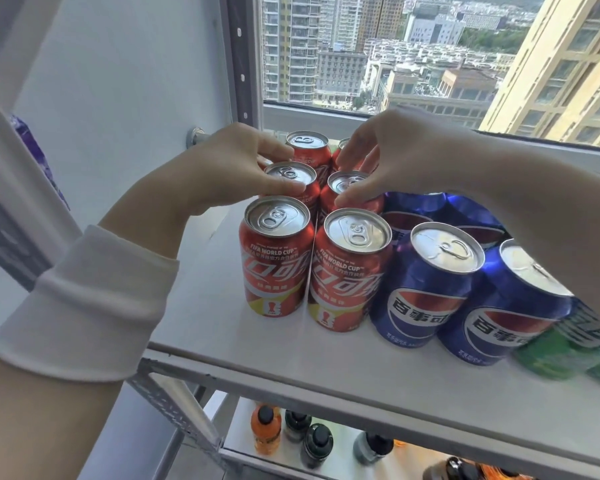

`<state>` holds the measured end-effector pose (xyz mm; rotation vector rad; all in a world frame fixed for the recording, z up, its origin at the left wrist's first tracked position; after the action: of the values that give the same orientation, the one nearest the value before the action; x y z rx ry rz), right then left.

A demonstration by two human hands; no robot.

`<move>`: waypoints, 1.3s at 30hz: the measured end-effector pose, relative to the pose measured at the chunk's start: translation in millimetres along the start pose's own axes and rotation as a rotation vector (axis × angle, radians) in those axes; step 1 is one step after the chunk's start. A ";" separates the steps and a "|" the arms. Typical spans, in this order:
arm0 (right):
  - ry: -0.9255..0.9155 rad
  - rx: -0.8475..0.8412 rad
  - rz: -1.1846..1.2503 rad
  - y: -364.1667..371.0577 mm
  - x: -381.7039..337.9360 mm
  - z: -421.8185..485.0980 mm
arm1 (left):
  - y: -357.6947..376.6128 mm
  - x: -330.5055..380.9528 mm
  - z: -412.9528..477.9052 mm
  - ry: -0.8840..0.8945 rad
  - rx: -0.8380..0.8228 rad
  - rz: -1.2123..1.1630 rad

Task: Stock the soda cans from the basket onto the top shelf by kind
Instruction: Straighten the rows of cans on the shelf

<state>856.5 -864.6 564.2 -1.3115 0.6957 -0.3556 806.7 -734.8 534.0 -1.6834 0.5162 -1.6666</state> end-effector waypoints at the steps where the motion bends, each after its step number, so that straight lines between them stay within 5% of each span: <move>1: -0.001 -0.006 0.000 0.8 0.4 0.4 | 0.1 -1.6 0.9 -0.020 -0.013 -0.029; 6: 0.007 -0.059 0.072 -0.7 6.3 5.6 | -2.4 -3.8 6.7 -0.045 -0.047 -0.050; 11: 0.072 0.076 0.067 -22.9 30.8 27.8 | -17.2 2.0 33.1 0.007 0.099 0.002; 19: 0.139 -0.058 -0.101 1.6 40.1 58.0 | 15.4 4.0 79.3 0.009 -0.083 0.132; 39: 0.131 -0.056 0.021 1.4 39.4 50.8 | 9.3 5.8 71.5 -0.034 -0.100 0.106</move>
<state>918.7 -849.7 557.3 -1.3416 0.8339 -0.4107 878.9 -730.9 536.7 -1.7209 0.6706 -1.5566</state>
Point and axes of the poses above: each hand's wrist, its own z-axis towards the middle knuckle, its own y-axis out of the palm, x = y × z, the point moved 8 cm from there along z, towards the middle knuckle, and after that the axes turned 2 degrees about -y, right-handed, at the moved point
